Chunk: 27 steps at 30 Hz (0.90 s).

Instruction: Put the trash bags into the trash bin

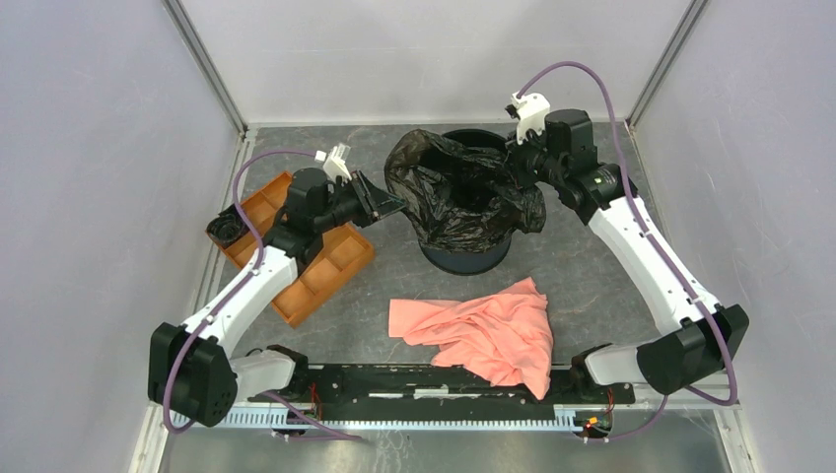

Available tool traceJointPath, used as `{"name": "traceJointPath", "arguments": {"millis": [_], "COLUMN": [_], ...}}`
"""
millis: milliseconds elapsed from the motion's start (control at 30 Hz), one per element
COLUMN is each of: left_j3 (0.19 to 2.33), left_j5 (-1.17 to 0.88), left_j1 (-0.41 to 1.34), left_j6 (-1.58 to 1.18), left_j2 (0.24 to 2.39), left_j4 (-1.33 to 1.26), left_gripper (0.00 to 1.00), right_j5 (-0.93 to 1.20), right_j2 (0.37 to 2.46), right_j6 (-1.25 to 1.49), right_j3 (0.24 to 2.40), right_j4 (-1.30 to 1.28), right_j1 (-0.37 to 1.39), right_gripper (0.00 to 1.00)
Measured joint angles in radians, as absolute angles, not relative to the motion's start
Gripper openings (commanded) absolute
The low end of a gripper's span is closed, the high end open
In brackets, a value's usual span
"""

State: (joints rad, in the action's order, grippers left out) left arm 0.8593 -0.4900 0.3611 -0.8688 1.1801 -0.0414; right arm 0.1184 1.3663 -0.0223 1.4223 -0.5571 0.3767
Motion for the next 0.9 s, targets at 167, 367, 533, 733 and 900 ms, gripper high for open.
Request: {"name": "traceJointPath", "arguments": {"millis": [167,367,533,733,900], "left_j3": [0.86,0.915,0.957,0.989,0.988], "left_j5": [-0.491,-0.462,-0.424,-0.409,-0.397], "left_j1": [0.361,0.359,0.355,0.349,0.349], "left_j6": [-0.867,-0.845,-0.833,-0.822,-0.814], "left_j2": [1.206,1.299,1.358,1.447,1.478], "left_j4": [-0.059,-0.054,-0.055,-0.064,-0.065], "left_gripper": [0.1,0.02,0.02,0.02,0.04], "right_j5": [0.053,0.041,0.081,0.135,0.165], "right_j2": [1.353,1.399,1.488,1.53,1.544], "right_j6": [0.005,0.039,0.069,0.101,0.096], "right_j3": [1.414,1.437,1.435,1.348,1.253], "right_j4": [-0.505,-0.421,-0.322,-0.217,-0.152], "right_j1": [0.363,0.284,0.218,0.167,0.156], "right_gripper": [0.0,0.01,0.02,0.11,0.31]}}
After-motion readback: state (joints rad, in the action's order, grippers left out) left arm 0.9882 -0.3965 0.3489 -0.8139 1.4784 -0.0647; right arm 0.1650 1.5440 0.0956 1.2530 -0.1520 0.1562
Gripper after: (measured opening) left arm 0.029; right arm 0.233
